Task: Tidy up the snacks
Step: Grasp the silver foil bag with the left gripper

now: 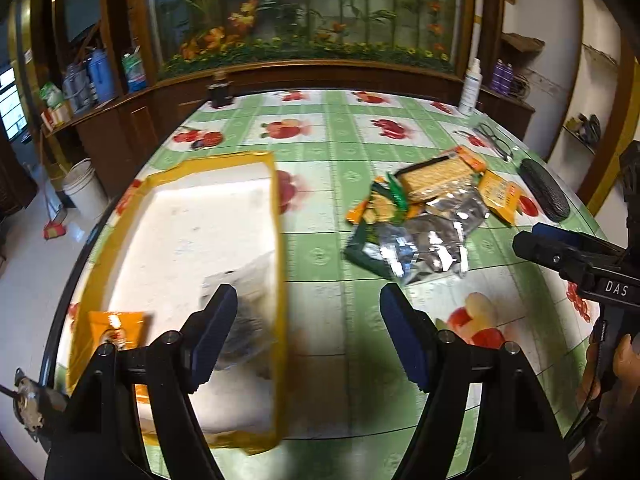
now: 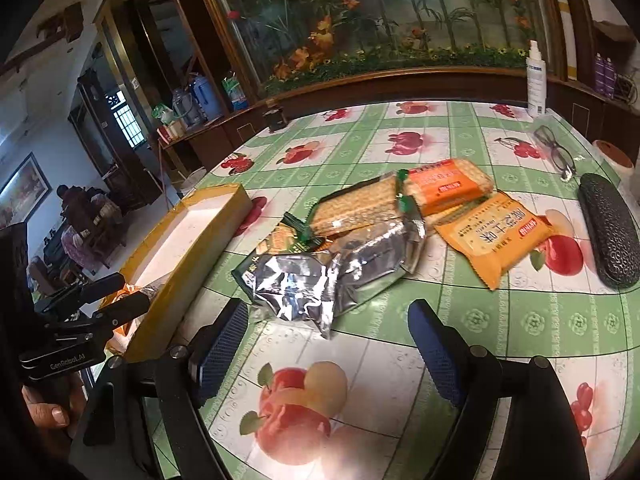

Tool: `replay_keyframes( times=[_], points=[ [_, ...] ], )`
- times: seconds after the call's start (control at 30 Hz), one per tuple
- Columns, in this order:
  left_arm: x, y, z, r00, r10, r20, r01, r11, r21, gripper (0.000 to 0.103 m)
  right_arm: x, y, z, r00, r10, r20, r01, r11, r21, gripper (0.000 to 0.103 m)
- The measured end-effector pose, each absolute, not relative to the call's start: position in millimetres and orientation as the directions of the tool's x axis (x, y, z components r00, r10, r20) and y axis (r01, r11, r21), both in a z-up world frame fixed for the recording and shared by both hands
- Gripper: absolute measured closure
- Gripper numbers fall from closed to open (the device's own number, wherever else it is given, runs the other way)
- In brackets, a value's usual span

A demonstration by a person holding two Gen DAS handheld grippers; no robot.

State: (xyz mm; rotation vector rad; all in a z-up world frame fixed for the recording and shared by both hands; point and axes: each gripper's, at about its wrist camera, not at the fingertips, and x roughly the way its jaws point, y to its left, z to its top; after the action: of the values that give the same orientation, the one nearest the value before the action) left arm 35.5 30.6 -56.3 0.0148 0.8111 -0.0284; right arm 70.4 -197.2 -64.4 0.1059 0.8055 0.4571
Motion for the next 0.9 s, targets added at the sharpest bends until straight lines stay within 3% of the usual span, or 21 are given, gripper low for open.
replay_keyframes(
  times=[0.47,0.7,0.9],
  points=[
    [81,-46,-76,0.616,-0.182,-0.766,0.338,0.94,0.048,0.03,88,-246,-74,0.622,0.353,-0.699,-0.245,0.935,0.255,0.016],
    [103,-63,-87,0.575,-0.196,-0.794,0.459,0.881,0.114,0.03,125,-264,-77,0.627,0.285,-0.725,-0.154,0.958,0.244,0.016],
    [112,-75,-92,0.558,-0.196,-0.807,0.51,0.847,0.147,0.03,154,-261,-66,0.631,0.347,-0.694,-0.171,0.935,0.311,0.016]
  ],
)
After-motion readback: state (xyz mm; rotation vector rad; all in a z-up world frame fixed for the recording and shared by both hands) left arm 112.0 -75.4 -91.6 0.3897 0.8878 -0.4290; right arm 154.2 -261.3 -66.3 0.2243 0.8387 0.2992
